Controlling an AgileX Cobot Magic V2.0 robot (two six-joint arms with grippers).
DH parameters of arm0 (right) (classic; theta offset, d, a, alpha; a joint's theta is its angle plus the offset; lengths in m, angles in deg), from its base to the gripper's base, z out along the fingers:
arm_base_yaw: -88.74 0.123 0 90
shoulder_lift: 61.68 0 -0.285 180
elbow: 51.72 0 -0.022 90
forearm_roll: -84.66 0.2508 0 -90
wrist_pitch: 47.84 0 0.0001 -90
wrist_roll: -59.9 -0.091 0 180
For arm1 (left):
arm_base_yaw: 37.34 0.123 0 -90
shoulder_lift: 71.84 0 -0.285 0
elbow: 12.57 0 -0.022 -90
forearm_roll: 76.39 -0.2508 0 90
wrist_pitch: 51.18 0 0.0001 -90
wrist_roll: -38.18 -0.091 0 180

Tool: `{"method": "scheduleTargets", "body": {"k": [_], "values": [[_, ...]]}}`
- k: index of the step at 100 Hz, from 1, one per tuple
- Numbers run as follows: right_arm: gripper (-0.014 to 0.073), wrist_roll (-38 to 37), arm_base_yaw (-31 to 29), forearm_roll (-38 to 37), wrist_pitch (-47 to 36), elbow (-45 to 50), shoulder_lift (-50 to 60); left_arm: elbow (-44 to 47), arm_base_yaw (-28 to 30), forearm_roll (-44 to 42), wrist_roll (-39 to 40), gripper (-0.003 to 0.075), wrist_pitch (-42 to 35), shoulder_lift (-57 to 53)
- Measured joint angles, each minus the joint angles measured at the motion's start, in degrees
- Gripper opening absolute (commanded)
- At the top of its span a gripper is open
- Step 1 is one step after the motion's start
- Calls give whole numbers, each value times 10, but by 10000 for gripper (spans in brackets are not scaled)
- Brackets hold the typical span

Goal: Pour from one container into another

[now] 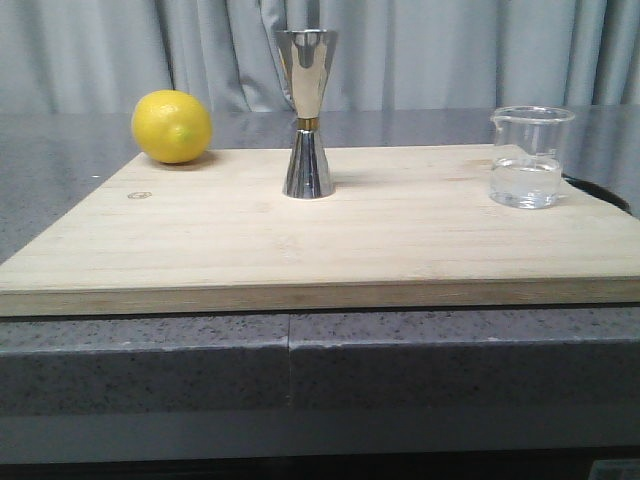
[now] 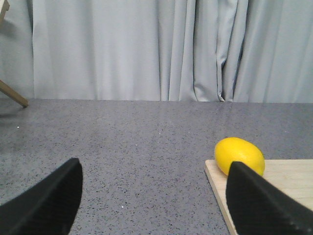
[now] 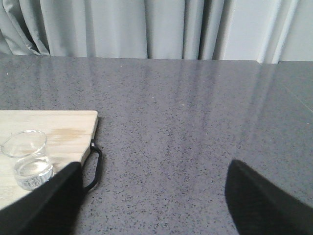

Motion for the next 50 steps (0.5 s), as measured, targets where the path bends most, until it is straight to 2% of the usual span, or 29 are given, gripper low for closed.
{"method": "scheduleTargets", "body": {"k": [19, 50], "values": [[547, 0, 0, 4, 22, 0, 0, -10, 0, 0, 0, 527, 49, 5], [547, 0, 0, 9, 64, -38, 0, -140, 0, 1, -1, 510, 267, 106]]}}
